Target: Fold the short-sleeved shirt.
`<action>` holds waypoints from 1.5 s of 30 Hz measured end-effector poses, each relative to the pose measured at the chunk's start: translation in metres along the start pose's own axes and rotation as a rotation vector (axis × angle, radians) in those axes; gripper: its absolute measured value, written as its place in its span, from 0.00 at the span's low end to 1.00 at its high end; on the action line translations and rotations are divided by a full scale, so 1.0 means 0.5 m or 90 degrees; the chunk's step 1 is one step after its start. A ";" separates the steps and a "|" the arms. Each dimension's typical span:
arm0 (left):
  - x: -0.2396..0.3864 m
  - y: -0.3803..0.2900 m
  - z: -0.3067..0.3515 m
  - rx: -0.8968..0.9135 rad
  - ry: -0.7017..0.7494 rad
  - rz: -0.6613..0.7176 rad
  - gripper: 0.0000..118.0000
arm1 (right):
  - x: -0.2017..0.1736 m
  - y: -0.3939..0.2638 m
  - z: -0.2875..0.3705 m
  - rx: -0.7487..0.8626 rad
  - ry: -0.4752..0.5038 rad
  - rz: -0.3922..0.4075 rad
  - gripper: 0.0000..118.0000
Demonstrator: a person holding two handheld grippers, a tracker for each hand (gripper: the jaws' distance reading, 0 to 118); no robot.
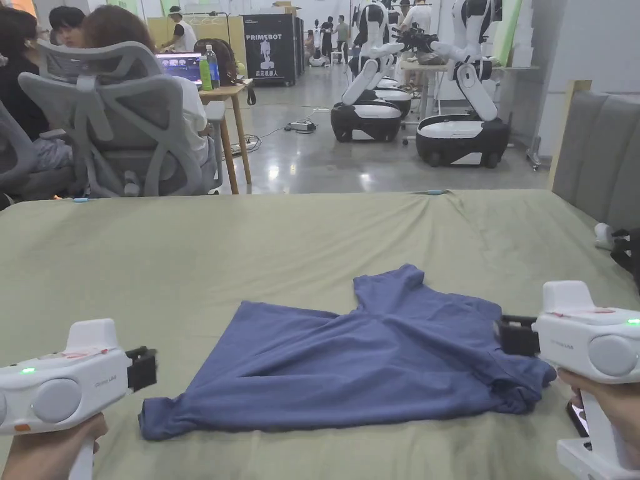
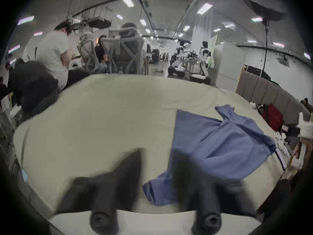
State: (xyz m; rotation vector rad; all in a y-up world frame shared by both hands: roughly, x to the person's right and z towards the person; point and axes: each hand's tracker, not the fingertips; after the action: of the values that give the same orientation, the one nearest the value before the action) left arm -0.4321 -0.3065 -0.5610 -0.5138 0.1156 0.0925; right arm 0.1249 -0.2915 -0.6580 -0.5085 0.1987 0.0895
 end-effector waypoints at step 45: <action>0.067 0.056 -0.211 -0.053 -0.047 -0.007 0.05 | -0.016 0.242 -0.501 -0.145 0.137 0.146 0.88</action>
State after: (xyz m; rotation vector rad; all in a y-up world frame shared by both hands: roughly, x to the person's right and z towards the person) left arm -0.4114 -0.3325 -0.6702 -0.5926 0.0361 0.1058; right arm 0.0592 -0.3098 -0.9277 -0.7220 0.4606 0.2834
